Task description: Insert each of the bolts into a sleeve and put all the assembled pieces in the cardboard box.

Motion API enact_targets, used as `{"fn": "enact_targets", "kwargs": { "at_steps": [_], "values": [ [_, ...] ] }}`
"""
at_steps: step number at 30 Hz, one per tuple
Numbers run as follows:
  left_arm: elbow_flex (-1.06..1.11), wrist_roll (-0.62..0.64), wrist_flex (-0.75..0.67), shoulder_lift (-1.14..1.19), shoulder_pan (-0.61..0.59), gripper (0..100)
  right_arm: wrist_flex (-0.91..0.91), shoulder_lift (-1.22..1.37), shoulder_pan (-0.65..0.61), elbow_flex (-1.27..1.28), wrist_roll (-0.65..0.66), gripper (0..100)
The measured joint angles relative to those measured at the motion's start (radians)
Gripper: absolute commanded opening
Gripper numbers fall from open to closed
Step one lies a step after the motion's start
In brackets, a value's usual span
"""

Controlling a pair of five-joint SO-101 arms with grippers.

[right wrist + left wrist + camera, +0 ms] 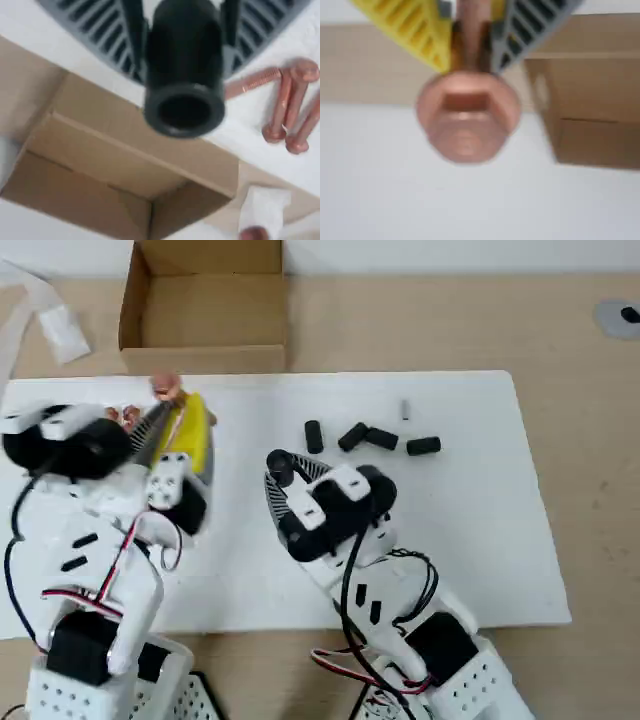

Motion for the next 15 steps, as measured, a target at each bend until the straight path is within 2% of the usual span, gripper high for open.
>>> {"fn": "enact_targets", "kwargs": {
  "at_steps": [9,15],
  "values": [
    [-0.219,-0.055,0.212,-0.011,0.261,1,-0.040,-0.021,0.000,0.071,-0.048,0.9],
    [-0.209,-0.017,0.227,-0.009,0.292,1,-0.040,-0.021,0.000,0.071,-0.058,0.9]
  ]
}}
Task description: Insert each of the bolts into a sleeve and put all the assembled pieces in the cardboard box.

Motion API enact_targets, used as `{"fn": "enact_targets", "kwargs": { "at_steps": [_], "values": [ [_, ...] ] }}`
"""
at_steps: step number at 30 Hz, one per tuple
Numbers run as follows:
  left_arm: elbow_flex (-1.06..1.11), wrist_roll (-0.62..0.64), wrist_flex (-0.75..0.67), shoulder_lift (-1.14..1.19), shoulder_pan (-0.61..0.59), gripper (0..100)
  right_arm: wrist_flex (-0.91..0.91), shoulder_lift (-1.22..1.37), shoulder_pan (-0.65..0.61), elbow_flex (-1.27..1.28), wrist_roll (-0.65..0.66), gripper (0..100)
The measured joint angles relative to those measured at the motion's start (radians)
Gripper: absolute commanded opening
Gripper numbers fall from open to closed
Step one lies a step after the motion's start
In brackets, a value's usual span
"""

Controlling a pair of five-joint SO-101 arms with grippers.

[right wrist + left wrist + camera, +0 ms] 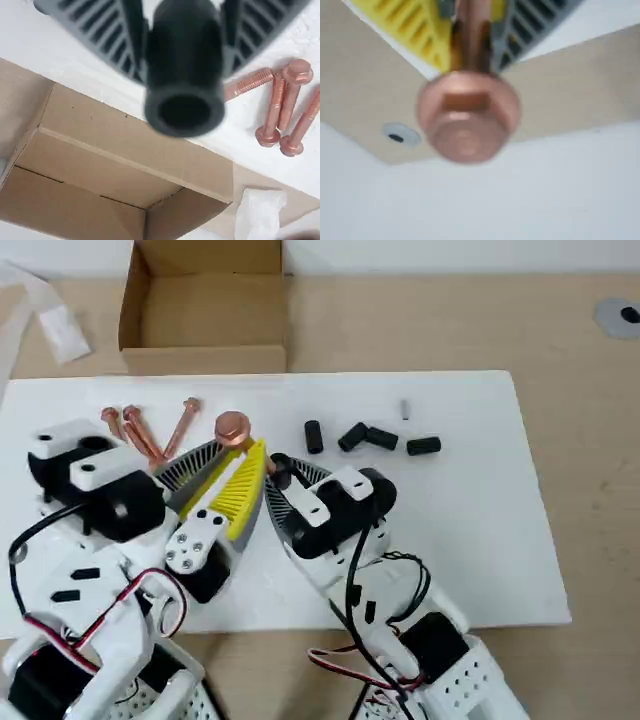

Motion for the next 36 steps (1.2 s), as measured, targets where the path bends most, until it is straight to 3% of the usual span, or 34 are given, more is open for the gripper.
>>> {"fn": "enact_targets", "kwargs": {
  "at_steps": [9,36],
  "values": [
    [0.058,0.023,-0.035,0.006,0.002,1,0.000,0.000,0.000,0.000,0.000,0.9],
    [0.155,-0.064,-0.025,0.006,0.003,1,0.000,0.000,0.000,0.002,0.000,0.9]
  ]
}}
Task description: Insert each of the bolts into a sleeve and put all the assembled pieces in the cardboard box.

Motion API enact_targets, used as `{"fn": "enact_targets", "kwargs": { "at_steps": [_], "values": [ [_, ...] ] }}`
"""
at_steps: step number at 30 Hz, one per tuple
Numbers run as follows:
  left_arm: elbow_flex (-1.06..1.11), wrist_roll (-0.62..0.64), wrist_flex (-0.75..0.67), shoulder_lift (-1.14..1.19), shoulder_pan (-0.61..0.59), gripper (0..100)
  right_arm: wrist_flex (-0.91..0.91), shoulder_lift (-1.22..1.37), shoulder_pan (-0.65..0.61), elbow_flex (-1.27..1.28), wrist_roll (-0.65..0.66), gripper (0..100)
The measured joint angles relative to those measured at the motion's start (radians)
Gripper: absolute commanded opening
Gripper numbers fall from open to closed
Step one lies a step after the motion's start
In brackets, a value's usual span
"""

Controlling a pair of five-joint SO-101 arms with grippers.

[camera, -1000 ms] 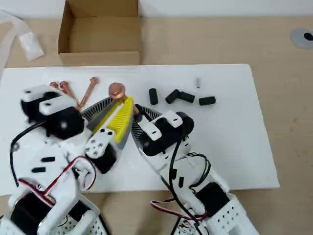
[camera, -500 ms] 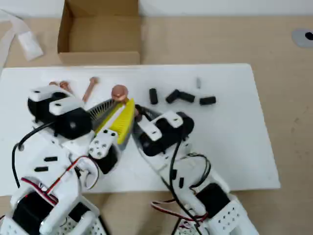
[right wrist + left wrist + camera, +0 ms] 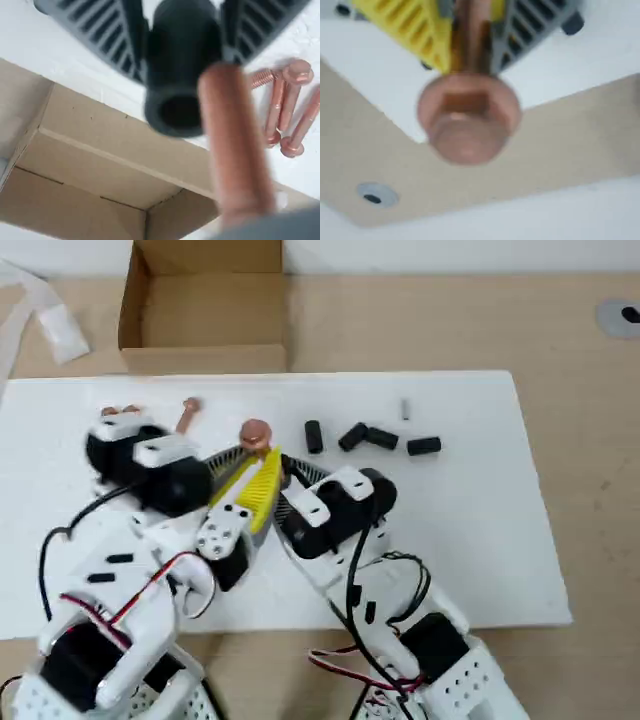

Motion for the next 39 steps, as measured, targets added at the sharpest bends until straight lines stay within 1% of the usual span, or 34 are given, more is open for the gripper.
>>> {"fn": "enact_targets", "kwargs": {
  "at_steps": [3,9,12,19,25,29,33,39],
  "values": [
    [0.029,-0.014,-0.034,-0.011,-0.002,1,0.000,0.000,0.000,0.000,0.000,0.9],
    [0.084,-0.014,-0.143,-0.002,-0.075,1,0.000,0.000,0.000,0.000,0.000,0.9],
    [0.084,-0.015,-0.158,-0.003,-0.083,1,0.000,0.000,0.000,0.000,0.000,0.9],
    [0.084,-0.011,-0.166,-0.003,-0.084,1,0.000,0.000,0.000,0.000,0.000,0.9],
    [0.084,0.057,-0.233,-0.003,-0.084,1,0.000,0.000,0.000,0.000,0.000,0.9],
    [0.129,0.064,-0.282,-0.003,-0.086,1,0.000,0.000,0.000,0.000,0.000,0.9],
    [0.158,0.072,-0.287,-0.003,-0.086,1,0.000,0.000,0.000,0.000,0.000,0.9],
    [0.201,0.072,-0.304,-0.003,-0.048,1,0.000,-0.002,-0.003,0.005,0.000,0.9]
  ]
}}
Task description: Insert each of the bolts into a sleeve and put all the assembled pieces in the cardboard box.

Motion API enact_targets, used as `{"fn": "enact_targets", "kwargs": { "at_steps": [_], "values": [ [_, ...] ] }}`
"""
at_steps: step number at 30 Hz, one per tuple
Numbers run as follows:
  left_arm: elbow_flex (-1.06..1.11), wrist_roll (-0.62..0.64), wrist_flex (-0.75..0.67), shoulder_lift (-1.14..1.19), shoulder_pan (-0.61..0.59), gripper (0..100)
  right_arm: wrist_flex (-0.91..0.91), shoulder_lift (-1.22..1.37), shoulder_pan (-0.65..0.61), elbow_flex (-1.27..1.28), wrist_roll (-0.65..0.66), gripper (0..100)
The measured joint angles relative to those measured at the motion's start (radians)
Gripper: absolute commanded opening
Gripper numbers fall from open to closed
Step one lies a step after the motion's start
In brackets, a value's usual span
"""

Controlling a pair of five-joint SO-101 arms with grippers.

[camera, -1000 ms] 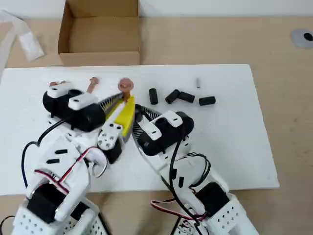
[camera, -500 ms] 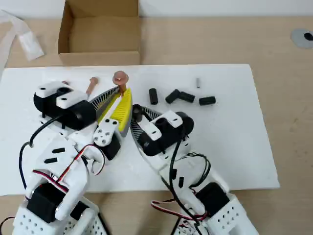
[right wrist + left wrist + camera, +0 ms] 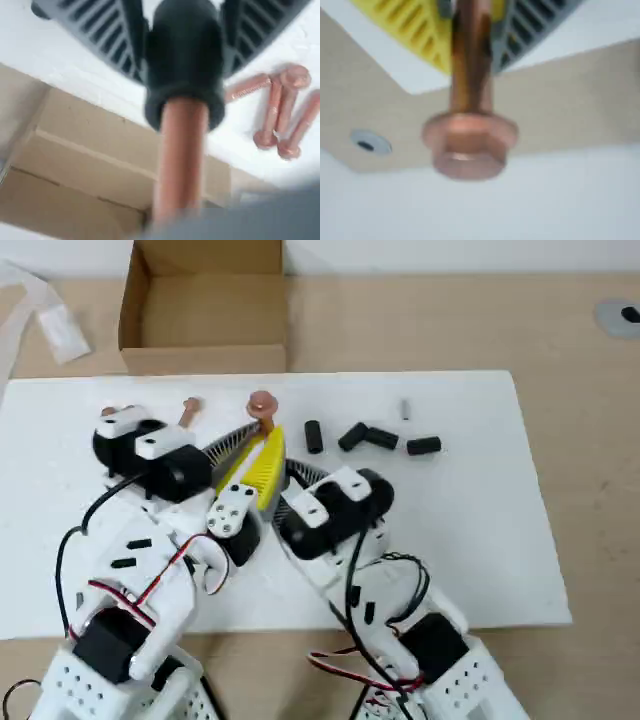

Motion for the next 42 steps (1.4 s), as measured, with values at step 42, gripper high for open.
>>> {"fn": "enact_targets", "kwargs": {
  "at_steps": [42],
  "values": [
    [-0.356,0.173,0.595,-0.003,0.006,16,0.000,0.000,0.002,0.003,0.000,0.9]
  ]
}}
